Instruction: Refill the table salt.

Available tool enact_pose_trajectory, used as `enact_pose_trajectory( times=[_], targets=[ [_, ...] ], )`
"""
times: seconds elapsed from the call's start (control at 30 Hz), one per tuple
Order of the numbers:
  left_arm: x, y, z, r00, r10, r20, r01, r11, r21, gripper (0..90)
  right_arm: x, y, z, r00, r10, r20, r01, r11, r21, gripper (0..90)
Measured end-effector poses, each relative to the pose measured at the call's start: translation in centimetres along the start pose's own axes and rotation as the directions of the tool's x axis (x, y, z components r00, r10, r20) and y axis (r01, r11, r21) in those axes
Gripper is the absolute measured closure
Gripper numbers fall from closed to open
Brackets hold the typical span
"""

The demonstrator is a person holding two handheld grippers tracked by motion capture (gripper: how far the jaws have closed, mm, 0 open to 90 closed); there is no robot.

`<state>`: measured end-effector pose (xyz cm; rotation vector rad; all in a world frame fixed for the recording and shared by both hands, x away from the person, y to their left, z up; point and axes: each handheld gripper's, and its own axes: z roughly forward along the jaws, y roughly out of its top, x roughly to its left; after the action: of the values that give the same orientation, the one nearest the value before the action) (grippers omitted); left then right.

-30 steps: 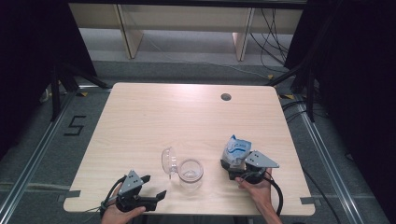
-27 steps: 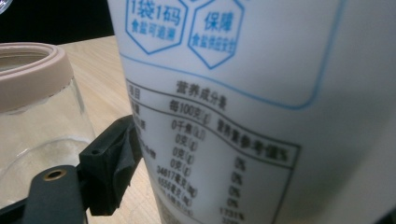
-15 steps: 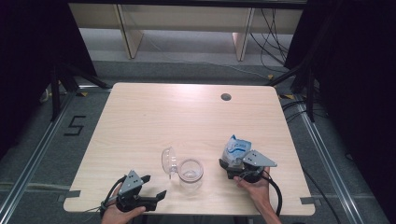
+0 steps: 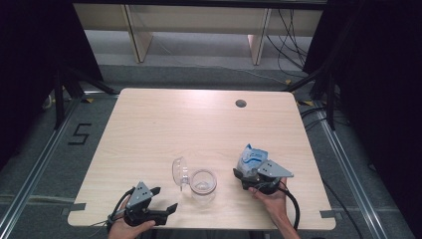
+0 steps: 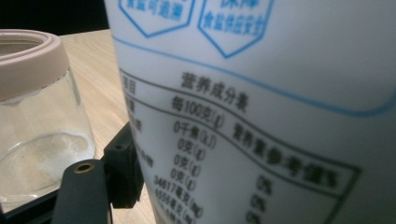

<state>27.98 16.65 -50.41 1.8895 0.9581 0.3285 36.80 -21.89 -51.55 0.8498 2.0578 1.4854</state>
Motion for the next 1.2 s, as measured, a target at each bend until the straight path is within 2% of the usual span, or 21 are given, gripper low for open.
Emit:
enact_pose_trajectory(
  times=[0.03,0.07,0.17,0.2,0.4,0.53,0.57,0.6,0.67,0.7,0.73,0.77,0.8,0.83,0.87,0.9,0.97,1.0,1.03,1.1,1.2],
  targets=[
    [0.0,0.0,0.0,1.0000,-0.002,0.001,0.002,1.0000,0.000,16.4,-0.1,0.0,0.0,1.0000,-0.004,-0.004,0.004,1.0000,0.004,31.3],
    [0.0,0.0,0.0,1.0000,0.003,0.000,-0.003,1.0000,0.005,16.4,-0.3,0.0,0.1,0.9994,-0.033,0.010,0.033,0.9991,-0.025,32.6],
    [0.0,0.0,-0.1,1.0000,0.005,-0.002,-0.005,1.0000,0.007,16.4,-0.3,0.0,0.1,0.9993,-0.035,0.010,0.036,0.9991,-0.024,34.0],
    [0.0,0.0,-0.1,1.0000,0.004,-0.003,-0.004,1.0000,0.006,16.4,-0.1,0.0,0.1,1.0000,-0.007,-0.005,0.007,1.0000,-0.003,34.7],
    [0.0,0.0,-0.1,1.0000,0.006,-0.006,-0.006,1.0000,0.001,16.5,-0.3,0.0,0.1,0.9999,-0.007,-0.008,0.007,1.0000,-0.003,36.5],
    [0.0,0.0,-0.1,1.0000,0.002,-0.006,-0.003,0.9999,-0.010,16.8,-0.3,0.0,0.1,0.9993,-0.038,0.007,0.038,0.9992,-0.013,40.0],
    [0.0,0.0,-0.1,0.9999,0.003,-0.010,-0.003,1.0000,-0.005,16.8,-0.1,0.0,0.1,0.9997,-0.019,-0.014,0.019,0.9998,0.000,40.4],
    [0.2,0.1,-0.2,0.9997,0.021,-0.011,-0.021,0.9998,-0.003,16.8,-0.1,0.0,0.1,0.9995,-0.027,-0.014,0.027,0.9996,-0.004,40.8],
    [0.2,0.1,-0.2,0.9997,0.023,-0.010,-0.023,0.9997,-0.008,16.8,0.0,0.1,0.0,0.9995,-0.030,-0.001,0.030,0.9995,0.002,41.3],
    [0.2,0.1,-0.2,0.9999,0.009,-0.013,-0.009,0.9999,-0.006,16.8,0.0,0.1,0.0,0.9995,-0.030,-0.001,0.030,0.9995,0.002,41.3],
    [0.2,0.1,-0.2,0.9999,0.004,-0.014,-0.004,1.0000,-0.008,16.8,-0.1,0.1,0.0,0.9982,-0.057,0.018,0.057,0.9983,-0.011,41.5],
    [0.1,0.1,-0.2,0.9999,0.004,-0.016,-0.004,1.0000,-0.007,16.8,0.2,0.2,-0.1,0.9995,-0.031,0.003,0.031,0.9995,0.011,41.6],
    [0.1,0.1,-0.2,0.9999,0.000,-0.014,0.000,1.0000,-0.008,16.8,0.4,0.2,-0.2,0.9988,-0.039,0.030,0.038,0.9991,0.020,41.7],
    [0.1,0.1,-0.2,0.9998,0.003,-0.019,-0.003,1.0000,-0.006,16.8,0.4,0.3,-0.2,0.9968,-0.071,0.037,0.071,0.9974,0.011,41.8],
    [0.3,0.1,-0.2,0.9995,0.028,-0.015,-0.029,0.9996,-0.006,16.9,0.6,0.4,-0.2,0.9960,-0.075,0.048,0.075,0.9972,0.009,41.9],
    [0.3,0.1,-0.2,0.9996,0.027,-0.010,-0.027,0.9996,-0.009,16.9,0.6,0.4,-0.2,0.9969,-0.073,0.030,0.072,0.9972,0.018,41.9],
    [0.2,0.1,-0.2,0.9998,0.017,-0.014,-0.017,0.9998,-0.008,16.9,0.7,0.6,-0.3,0.9949,-0.091,0.044,0.091,0.9958,0.000,42.0],
    [0.2,0.1,-0.2,0.9997,0.019,-0.014,-0.019,0.9998,-0.008,16.9,0.7,0.7,-0.3,0.9920,-0.109,0.064,0.110,0.9937,-0.020,42.0],
    [0.2,0.1,-0.2,0.9997,0.018,-0.014,-0.018,0.9998,-0.008,16.9,0.7,1.1,-0.6,0.9850,-0.156,0.074,0.156,0.9877,-0.002,42.0],
    [0.1,0.1,-0.1,0.9998,0.010,-0.016,-0.010,0.9999,-0.008,16.9,0.9,1.2,-0.7,0.9863,-0.144,0.080,0.144,0.9895,0.003,42.0],
    [0.1,0.0,-0.1,0.9998,0.009,-0.016,-0.009,0.9999,-0.007,16.9,1.1,1.8,-0.9,0.9725,-0.209,0.102,0.210,0.9777,0.001,42.1]
  ],
)
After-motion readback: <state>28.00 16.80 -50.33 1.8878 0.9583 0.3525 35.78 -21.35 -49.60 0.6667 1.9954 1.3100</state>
